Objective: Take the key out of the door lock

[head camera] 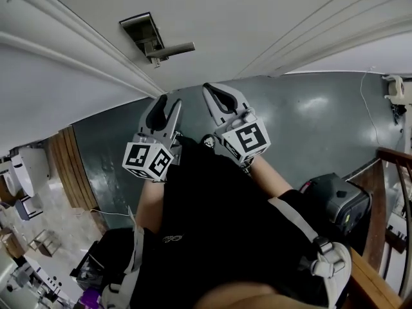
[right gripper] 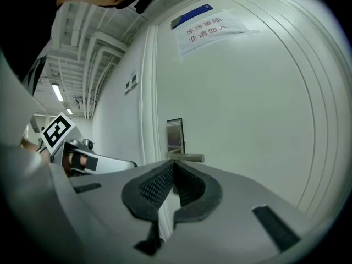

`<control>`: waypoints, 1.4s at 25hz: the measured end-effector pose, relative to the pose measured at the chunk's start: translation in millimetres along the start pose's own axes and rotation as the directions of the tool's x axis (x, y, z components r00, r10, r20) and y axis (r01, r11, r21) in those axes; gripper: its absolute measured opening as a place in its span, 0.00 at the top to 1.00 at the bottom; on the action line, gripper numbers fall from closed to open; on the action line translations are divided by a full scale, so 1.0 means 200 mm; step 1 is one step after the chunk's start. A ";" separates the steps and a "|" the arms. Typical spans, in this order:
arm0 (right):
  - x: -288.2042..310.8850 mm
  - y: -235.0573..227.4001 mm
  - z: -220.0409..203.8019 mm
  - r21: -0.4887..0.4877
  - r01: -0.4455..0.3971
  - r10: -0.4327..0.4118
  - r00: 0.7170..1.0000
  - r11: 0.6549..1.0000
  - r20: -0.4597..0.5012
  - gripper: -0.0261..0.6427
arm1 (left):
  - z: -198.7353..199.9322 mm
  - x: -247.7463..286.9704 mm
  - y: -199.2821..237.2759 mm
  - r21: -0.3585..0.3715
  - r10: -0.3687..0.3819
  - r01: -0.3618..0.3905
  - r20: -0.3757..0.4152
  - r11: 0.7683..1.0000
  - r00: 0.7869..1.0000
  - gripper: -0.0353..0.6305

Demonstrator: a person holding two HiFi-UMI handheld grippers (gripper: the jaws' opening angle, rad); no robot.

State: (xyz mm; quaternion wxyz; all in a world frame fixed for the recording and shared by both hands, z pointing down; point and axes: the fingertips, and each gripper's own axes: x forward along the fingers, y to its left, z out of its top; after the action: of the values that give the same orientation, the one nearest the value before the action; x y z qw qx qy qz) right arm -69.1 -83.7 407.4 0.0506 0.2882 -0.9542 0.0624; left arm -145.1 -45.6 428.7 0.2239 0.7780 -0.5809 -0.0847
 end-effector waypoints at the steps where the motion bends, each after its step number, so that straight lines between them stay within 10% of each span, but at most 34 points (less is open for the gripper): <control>1: 0.00 -0.01 -0.02 0.003 -0.003 0.003 1.000 1.000 0.001 0.95 | -0.02 0.00 0.00 -0.009 0.005 -0.005 0.000 1.000 1.000 0.66; 10: 0.02 0.08 -0.09 0.041 -0.047 0.047 0.999 0.998 0.002 0.95 | -0.02 0.00 0.24 -0.356 0.076 -0.022 0.139 0.934 0.987 0.66; 35: 0.44 -0.03 -0.01 0.024 -0.018 0.019 1.000 1.000 -0.017 0.95 | -0.08 0.35 0.67 -0.549 0.052 0.034 0.141 0.835 0.989 0.69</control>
State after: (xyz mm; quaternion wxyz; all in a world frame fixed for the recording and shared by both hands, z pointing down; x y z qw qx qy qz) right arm -138.2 -136.5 421.8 0.0546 0.2793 -0.9556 0.0767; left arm -233.3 -137.2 512.8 0.3941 0.6694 -0.5509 -0.3051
